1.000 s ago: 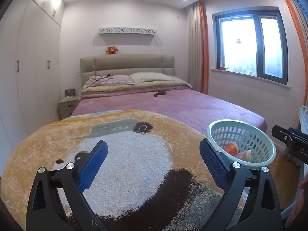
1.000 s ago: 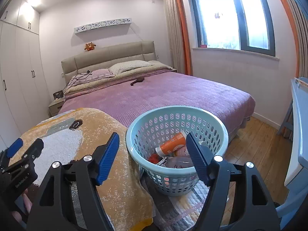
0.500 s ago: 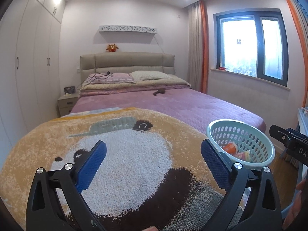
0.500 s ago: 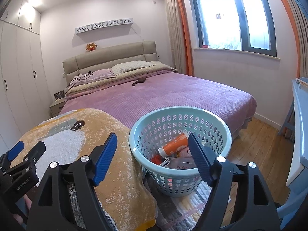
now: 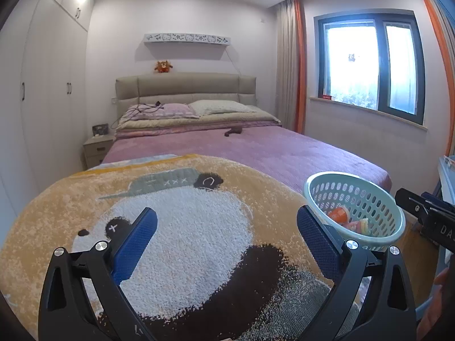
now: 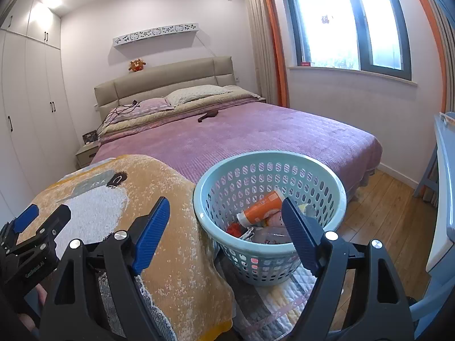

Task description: Collect trash

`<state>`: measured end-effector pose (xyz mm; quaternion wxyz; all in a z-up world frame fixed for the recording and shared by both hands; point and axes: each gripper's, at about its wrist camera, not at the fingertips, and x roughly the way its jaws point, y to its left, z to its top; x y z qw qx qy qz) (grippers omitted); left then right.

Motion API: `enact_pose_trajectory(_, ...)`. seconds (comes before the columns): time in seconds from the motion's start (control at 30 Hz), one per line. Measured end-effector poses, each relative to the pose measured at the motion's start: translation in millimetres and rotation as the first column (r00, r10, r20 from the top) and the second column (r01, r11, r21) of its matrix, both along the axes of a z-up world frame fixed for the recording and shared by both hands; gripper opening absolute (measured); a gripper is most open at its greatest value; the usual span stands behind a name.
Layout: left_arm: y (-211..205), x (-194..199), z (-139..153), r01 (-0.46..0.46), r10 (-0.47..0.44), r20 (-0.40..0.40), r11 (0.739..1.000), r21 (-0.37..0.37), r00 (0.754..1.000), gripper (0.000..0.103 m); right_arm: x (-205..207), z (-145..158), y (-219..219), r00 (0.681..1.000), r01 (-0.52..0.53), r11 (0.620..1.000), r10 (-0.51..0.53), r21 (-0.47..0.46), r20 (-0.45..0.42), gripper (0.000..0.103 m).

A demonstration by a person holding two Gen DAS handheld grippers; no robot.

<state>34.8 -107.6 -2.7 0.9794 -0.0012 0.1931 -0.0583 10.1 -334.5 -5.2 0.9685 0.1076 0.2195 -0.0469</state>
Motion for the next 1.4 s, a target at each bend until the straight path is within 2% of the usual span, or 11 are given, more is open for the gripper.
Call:
enact_pose_trajectory(0.07,0.3,1.0,-0.3,-0.005,0.005,-0.006,1.000,-0.002,1.000,0.096,-0.4,-2.8,0.5,1.000,0.000,1.000,-0.001,-0.012,-0.004,0.077)
enact_pose_trajectory(0.17,0.2,0.5,-0.2,-0.010,0.010,-0.005,1.000,0.001,1.000,0.096,-2.3,-4.9,1.8,0.999,0.035,0.995,-0.034,-0.093,0.004,0.077)
enact_pose_trajectory(0.23,0.2,0.6,-0.3,-0.015,0.015,-0.008,1.000,0.003,1.000,0.096,-2.5,-4.3,-1.1,0.999,0.041,0.993,-0.041,-0.108,0.009,0.077)
enact_pose_trajectory(0.43,-2.0,4.0,-1.1,-0.017,0.018,-0.032,1.000,0.012,0.999,0.096,-4.6,-3.7,-7.2,1.000,0.018,0.996,-0.017,-0.084,0.018,0.077)
enact_pose_trajectory(0.7,-0.5,5.4,-1.4,-0.023,0.023,-0.041,1.000,0.008,0.999,0.096,-6.2,-3.5,-1.9,1.000,-0.011,0.995,0.014,-0.097,0.025,0.077)
enact_pose_trajectory(1.4,-0.7,5.1,-0.5,-0.032,0.033,-0.044,0.999,0.005,0.999,0.096,-3.7,-6.6,-3.6,1.000,-0.019,0.997,0.020,-0.069,0.009,0.079)
